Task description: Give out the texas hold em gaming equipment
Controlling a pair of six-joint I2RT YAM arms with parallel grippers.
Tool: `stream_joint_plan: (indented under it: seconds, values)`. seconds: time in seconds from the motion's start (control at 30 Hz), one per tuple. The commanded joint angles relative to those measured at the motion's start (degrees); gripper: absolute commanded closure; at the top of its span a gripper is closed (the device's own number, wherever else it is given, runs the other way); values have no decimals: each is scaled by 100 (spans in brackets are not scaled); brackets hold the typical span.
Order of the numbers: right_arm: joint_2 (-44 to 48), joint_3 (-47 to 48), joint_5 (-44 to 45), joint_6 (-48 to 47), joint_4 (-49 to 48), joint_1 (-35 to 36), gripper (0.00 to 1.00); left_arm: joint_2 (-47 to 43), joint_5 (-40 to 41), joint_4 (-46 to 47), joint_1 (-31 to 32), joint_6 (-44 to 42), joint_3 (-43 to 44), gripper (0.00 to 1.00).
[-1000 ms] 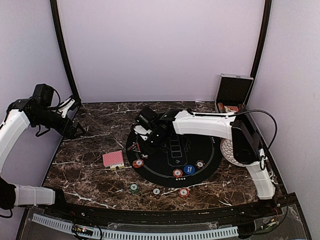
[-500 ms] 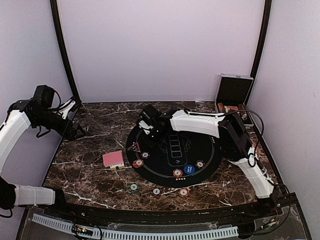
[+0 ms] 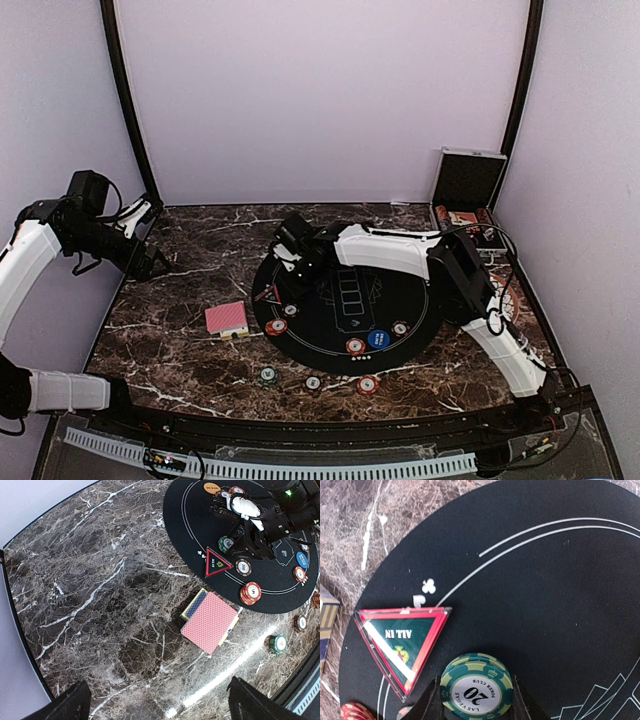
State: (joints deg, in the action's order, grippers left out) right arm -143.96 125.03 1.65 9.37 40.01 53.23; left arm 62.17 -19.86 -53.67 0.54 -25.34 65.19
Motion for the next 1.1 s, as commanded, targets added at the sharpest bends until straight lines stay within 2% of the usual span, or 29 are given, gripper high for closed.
stream_joint_plan:
  seconds: [0.0, 0.07, 0.13, 0.4, 0.57, 0.67, 0.87, 1.07]
  values:
    - [-106, 168, -134, 61, -34, -32, 52, -96, 23, -51, 17, -63, -44, 1]
    - [-31, 174, -115, 44, 15, -32, 45, -92, 16, -62, 17, -51, -26, 1]
    - [111, 154, -64, 27, 21, -32, 43, -98, 10, -74, 17, -45, -15, 1]
    - [1086, -145, 186, -129, 51, 180, 42, -94, 10, -138, 17, -17, 56, 1]
    - [2015, -1063, 412, -287, -151, 836, 42, -121, 20, -184, 17, -28, 96, 1]
    - [2451, -1861, 504, -347, -393, 1331, 38, -176, 20, -203, 17, -44, 93, 1]
    - [2448, -2463, 254, -304, -357, 2070, 36, -222, 62, -260, 17, -51, 22, 1]
    - [2155, -2584, 85, -260, -474, 2286, 32, -253, 8, -329, 17, -11, 86, 1]
